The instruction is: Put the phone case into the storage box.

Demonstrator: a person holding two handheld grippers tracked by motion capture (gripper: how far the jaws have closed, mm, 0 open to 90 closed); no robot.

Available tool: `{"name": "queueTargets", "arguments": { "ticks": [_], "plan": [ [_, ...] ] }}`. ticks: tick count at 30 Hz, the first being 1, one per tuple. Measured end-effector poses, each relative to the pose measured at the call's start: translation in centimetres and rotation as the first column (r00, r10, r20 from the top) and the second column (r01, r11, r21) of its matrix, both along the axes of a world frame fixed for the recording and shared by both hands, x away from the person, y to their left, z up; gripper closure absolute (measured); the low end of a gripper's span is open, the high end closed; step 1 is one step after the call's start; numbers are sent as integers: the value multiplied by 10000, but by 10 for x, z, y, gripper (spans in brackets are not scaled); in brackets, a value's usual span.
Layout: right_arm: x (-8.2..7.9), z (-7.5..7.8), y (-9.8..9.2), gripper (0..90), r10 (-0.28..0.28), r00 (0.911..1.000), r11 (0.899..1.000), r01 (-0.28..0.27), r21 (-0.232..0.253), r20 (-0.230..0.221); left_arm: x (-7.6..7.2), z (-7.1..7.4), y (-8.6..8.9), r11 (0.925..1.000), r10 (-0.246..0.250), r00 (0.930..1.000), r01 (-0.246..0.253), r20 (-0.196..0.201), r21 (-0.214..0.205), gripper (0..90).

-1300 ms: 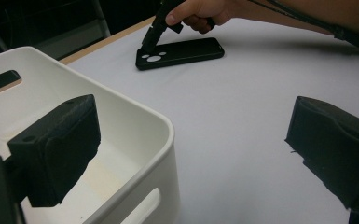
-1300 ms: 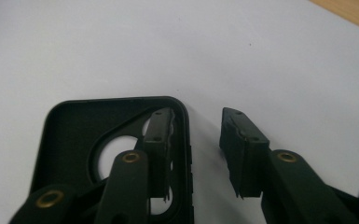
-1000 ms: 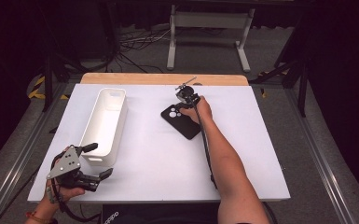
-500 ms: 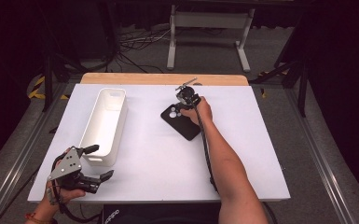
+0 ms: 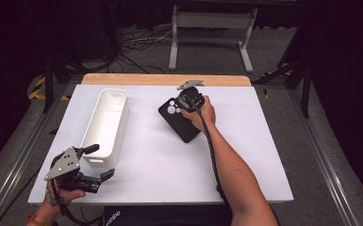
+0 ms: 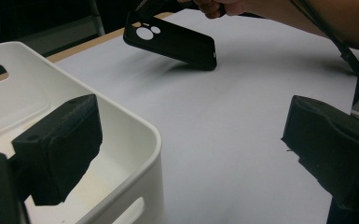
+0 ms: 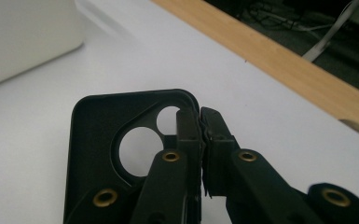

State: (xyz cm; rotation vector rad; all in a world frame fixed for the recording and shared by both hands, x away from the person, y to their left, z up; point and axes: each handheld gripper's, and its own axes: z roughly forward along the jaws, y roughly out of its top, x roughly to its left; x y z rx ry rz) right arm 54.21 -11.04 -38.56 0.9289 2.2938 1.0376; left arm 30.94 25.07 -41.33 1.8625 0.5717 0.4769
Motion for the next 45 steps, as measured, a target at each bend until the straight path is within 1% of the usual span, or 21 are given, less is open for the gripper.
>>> {"name": "queueTargets", "arguments": {
  "ticks": [2,3,4,5,7,8,9,12,15,20,23,24,28,31,34,36,37,39,40,41,45],
  "plan": [
    [-9,5,-1,876,77,9994,9998,-83,194,339,0,2,-4,9999,108,9999,-108,73,-1,65],
    [-11,5,0,876,85,9991,9996,-96,266,425,1,4,-6,9998,123,9999,-124,87,127,67],
    [-11,5,0,876,85,9991,9996,-96,266,425,1,4,-6,9998,123,9999,-124,87,127,68],
    [-15,7,-1,876,97,9982,9988,-125,480,588,1,6,-8,9998,183,9996,-185,213,92,72],
    [-16,8,-2,876,75,9979,9984,-112,561,651,2,13,-12,9999,110,9995,-112,296,37,76],
    [-18,9,-4,876,60,9974,9979,-105,637,713,3,16,-14,9999,82,9993,-86,362,121,77],
    [-19,10,-5,877,14,9968,9978,-68,664,800,4,17,-17,9999,92,9987,-95,494,57,79],
    [-24,14,-8,877,-88,9945,9966,2,820,1048,6,21,-23,9998,-29,9986,19,519,186,84],
    [-31,18,-12,877,-168,9910,9944,27,1057,1325,10,22,-28,9996,33,9987,-48,513,291,92],
    [-43,23,-17,877,-263,9852,9925,55,1221,1695,15,33,-43,9994,302,9980,-311,549,152,105],
    [-49,25,-19,877,-297,9825,9911,50,1332,1838,16,37,-50,9997,220,9983,-222,531,35,108],
    [-53,25,-20,877,-328,9815,9899,58,1415,1887,17,38,-53,9998,160,9986,-167,505,130,110],
    [-62,24,-22,877,-505,9765,9874,173,1575,2096,20,38,-67,9997,181,9984,-190,539,166,119],
    [-70,24,-23,877,-475,9747,9842,83,1769,2182,23,40,-79,9997,223,9980,-228,588,86,125],
    [-78,25,-24,877,-458,9702,9834,19,1816,2379,26,42,-90,9997,221,9982,-225,561,63,132],
    [-85,27,-25,877,-445,9678,9821,-31,1885,2477,30,42,-99,9997,228,9988,-227,437,-22,141],
    [-88,27,-25,877,-416,9667,9815,-78,1914,2526,30,42,-99,9997,228,9988,-227,437,-22,152],
    [-94,29,-25,877,-378,9635,9812,-144,1925,2649,37,40,-113,9997,201,9996,-199,193,-119,168],
    [-94,29,-25,877,-378,9635,9812,-144,1925,2649,37,40,-113,9997,201,9996,-199,193,-119,186],
    [-97,30,-25,877,-405,9610,9807,-142,1952,2735,40,40,-118,9997,171,9998,-170,60,-191,186],
    [-111,31,-25,877,-382,9528,9785,-255,2047,3011,50,38,-131,9982,294,9992,-309,-277,-518,296]
  ]
}}
